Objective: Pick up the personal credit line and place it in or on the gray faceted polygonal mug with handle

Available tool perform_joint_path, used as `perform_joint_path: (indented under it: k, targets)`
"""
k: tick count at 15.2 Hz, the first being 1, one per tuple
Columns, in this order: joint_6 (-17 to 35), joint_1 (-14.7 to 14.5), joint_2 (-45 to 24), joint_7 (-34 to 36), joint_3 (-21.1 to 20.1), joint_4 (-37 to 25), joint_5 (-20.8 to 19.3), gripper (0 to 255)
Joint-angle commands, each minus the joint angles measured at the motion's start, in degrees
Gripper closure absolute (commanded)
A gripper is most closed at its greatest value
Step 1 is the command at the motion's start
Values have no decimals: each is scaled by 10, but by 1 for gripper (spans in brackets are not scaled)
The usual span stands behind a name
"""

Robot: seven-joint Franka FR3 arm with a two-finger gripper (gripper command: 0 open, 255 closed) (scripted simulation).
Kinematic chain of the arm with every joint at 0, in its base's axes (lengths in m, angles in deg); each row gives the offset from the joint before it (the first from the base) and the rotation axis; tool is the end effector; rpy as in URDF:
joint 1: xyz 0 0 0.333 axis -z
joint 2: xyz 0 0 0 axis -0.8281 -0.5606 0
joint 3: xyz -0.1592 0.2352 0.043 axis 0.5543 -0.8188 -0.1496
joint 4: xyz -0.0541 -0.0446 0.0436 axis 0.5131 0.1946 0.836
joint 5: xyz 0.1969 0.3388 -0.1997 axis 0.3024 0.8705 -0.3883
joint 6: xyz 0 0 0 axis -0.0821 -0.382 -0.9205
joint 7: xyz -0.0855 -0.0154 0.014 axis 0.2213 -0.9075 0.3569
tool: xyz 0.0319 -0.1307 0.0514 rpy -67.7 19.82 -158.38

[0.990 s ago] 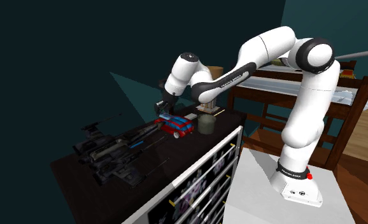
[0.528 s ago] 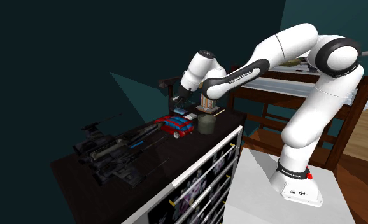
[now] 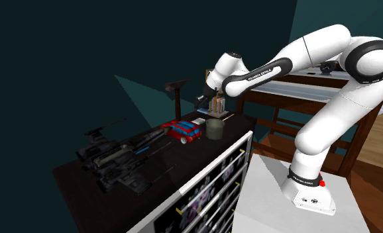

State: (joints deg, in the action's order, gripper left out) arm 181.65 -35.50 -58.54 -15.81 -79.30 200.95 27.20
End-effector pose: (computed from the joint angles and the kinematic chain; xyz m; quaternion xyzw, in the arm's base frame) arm 0.5423 0.0090 0.4203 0.9516 -0.1080 0.2855 0.0346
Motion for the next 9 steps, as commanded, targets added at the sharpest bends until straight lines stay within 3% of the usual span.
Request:
perform_joint_path:
  k: [1, 5, 9]
  targets:
    - [-1, -11, 24, -43, 36, 23, 20, 255]
    - [-7, -22, 61, -121, 105, 56, 42, 255]
    - [28, -21, 49, -119, 102, 78, 41, 255]
